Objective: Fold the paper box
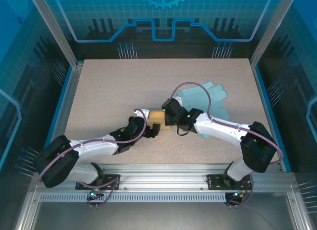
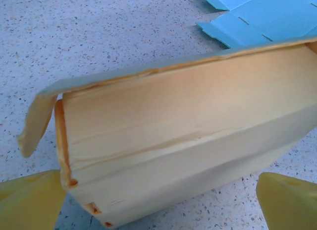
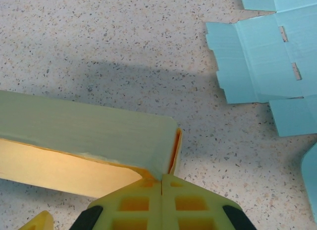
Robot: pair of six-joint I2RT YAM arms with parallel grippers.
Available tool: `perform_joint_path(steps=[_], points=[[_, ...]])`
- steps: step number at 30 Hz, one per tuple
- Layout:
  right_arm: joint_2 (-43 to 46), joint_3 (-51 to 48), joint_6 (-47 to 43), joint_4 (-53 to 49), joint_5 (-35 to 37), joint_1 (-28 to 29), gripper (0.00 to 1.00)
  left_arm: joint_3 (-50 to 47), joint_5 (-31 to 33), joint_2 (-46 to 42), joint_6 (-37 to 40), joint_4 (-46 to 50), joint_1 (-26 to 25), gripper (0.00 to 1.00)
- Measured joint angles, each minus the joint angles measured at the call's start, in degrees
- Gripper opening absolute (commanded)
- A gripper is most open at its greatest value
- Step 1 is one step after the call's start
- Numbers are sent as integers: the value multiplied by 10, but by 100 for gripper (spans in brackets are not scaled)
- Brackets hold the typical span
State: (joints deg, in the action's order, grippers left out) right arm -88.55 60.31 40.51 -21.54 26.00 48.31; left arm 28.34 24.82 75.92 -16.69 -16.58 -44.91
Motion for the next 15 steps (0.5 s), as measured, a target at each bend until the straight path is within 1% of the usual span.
perform_joint_path(steps=[4, 8, 11, 13, 15], points=[[0, 0, 0, 0, 4, 0, 0, -11, -2, -23, -12, 19, 0, 98], [0, 0, 0, 0, 6, 0, 0, -11, -18, -104, -27, 83, 0, 86], [0, 0, 0, -1, 7, 0, 0, 13, -26, -181, -31, 169, 0, 80], [0, 0, 0, -2, 8, 0, 0, 49, -32, -214, -31, 233, 5, 79], [0, 0, 0, -2, 8, 0, 0, 97, -53, -228, -31, 294, 26, 78]])
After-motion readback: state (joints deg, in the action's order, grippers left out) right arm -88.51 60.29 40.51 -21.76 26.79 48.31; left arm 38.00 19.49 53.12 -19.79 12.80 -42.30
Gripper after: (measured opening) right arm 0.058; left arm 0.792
